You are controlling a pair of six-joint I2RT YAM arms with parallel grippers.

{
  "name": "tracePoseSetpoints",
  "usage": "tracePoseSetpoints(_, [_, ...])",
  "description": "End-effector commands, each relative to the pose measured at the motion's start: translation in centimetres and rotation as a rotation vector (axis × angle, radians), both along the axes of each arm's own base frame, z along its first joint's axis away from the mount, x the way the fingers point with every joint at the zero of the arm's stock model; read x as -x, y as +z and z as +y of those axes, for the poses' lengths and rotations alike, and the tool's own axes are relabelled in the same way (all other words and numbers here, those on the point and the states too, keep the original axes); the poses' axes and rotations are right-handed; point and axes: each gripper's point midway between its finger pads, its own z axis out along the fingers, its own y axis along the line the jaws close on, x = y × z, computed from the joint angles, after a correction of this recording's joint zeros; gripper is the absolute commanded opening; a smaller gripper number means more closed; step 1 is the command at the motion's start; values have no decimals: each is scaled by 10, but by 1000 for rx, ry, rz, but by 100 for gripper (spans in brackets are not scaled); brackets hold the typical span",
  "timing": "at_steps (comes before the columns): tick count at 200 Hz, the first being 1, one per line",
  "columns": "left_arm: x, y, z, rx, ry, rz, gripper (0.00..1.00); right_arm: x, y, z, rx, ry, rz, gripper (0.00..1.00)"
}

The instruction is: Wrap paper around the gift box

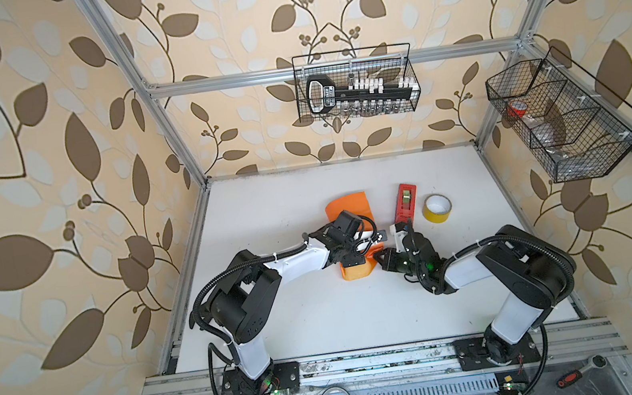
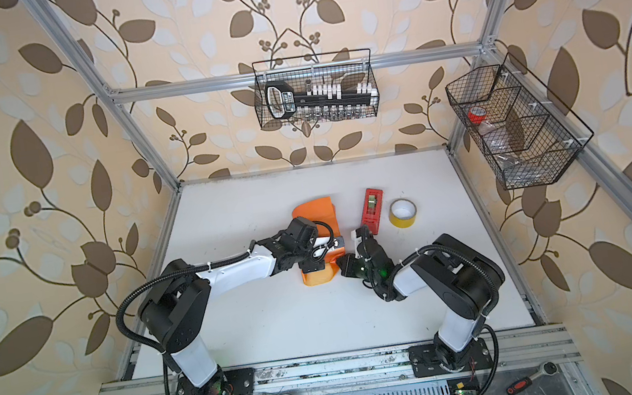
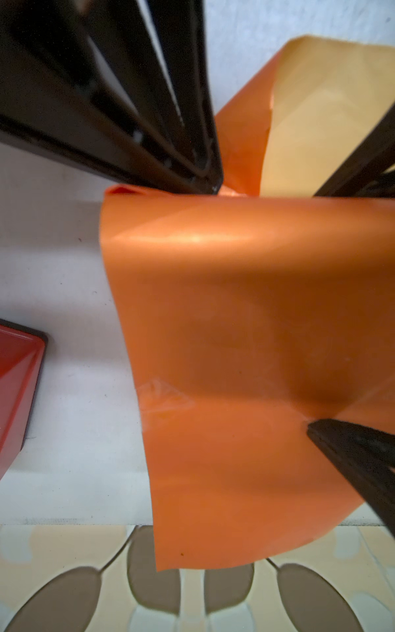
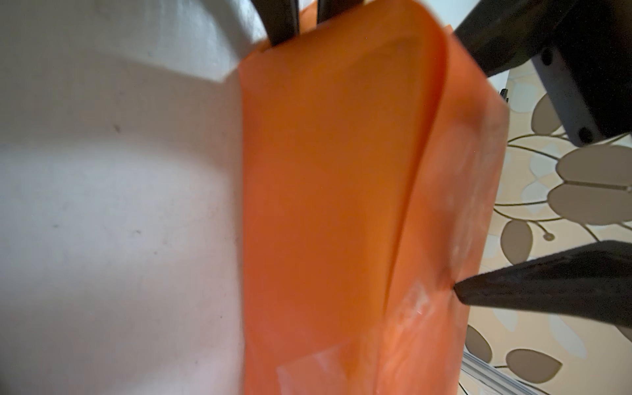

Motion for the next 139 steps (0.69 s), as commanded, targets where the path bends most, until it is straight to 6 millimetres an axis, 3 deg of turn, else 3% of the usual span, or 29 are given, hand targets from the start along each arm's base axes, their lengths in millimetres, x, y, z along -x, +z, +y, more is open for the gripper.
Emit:
tracePoseSetpoints(1, [19,-25,5,-84,-64,72,93,-7,6,-1,-32,-38,-22,13])
tracePoseSetpoints(100, [20,-29,4,-85,-65,79,93,0,-28,-17,42,-88,50,13])
tracePoseSetpoints(139, [19,-28,4,-84,-62,77,93,9,-31,-15,35,-67,68,13])
